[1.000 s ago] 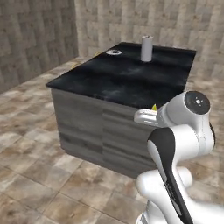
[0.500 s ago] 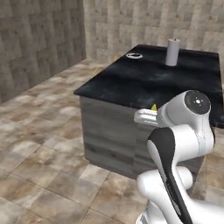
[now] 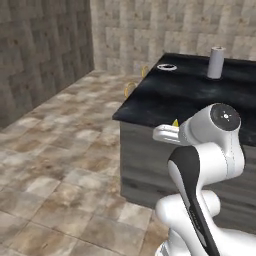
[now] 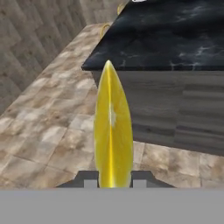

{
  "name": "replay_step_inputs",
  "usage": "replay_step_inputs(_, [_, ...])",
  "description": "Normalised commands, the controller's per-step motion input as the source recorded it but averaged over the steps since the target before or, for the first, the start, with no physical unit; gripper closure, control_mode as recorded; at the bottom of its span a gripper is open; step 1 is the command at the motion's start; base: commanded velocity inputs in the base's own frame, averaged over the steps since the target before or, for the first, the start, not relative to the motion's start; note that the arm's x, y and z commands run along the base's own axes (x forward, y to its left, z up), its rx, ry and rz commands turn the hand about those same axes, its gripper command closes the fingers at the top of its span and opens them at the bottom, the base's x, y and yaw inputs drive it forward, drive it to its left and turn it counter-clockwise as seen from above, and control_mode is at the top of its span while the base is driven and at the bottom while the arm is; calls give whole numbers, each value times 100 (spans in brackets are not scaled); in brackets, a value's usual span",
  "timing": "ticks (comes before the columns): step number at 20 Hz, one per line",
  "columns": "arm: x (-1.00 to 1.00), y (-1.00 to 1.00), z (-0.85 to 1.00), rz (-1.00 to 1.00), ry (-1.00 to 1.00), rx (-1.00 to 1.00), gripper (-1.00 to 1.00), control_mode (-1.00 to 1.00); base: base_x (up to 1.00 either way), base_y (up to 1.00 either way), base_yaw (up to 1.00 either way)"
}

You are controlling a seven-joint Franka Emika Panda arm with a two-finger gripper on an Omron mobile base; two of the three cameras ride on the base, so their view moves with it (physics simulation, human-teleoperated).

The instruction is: Take the lemon wedge from the fridge and place it on the plate with fish on the dining counter.

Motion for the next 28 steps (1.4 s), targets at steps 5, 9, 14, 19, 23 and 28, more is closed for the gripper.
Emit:
replay_step_inputs(5, [0, 0, 0, 0, 0, 0, 100, 100, 100, 100, -31])
replay_step_inputs(9, [0, 0, 0, 0, 0, 0, 100, 100, 100, 100, -34])
replay_step_inputs(14, [0, 0, 0, 0, 0, 0, 100, 100, 100, 100, -36])
replay_step_inputs(19, [0, 0, 0, 0, 0, 0, 100, 100, 100, 100, -36])
replay_step_inputs(23, [0, 0, 0, 0, 0, 0, 100, 100, 100, 100, -37])
replay_step_inputs(28, [0, 0, 0, 0, 0, 0, 100, 100, 100, 100, -42])
